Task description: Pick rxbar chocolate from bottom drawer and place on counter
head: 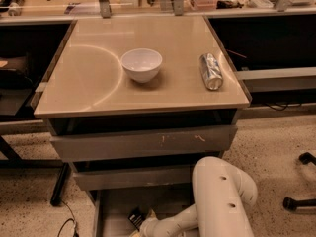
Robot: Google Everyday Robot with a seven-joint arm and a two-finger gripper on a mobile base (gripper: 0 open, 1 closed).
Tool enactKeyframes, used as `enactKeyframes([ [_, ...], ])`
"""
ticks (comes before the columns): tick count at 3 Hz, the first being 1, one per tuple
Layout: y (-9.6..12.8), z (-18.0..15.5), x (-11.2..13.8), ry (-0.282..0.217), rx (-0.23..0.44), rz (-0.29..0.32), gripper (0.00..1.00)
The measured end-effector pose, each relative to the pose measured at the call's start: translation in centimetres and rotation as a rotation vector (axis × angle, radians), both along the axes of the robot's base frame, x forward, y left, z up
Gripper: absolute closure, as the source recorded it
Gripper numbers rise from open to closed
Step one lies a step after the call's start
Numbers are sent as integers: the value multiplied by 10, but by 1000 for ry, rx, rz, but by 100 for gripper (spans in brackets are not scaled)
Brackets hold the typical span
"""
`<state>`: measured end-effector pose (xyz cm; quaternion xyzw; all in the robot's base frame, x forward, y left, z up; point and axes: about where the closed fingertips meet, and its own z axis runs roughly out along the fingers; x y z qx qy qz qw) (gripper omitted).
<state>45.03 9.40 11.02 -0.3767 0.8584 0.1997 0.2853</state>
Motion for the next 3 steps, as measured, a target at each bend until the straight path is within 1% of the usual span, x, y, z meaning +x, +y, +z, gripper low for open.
enactKeyframes([
  [1,6,-14,-3,11,-16,-3,0],
  [2,6,-15,-4,12,-16,-2,16],
  [3,6,-15,-4,12,-16,-2,40],
])
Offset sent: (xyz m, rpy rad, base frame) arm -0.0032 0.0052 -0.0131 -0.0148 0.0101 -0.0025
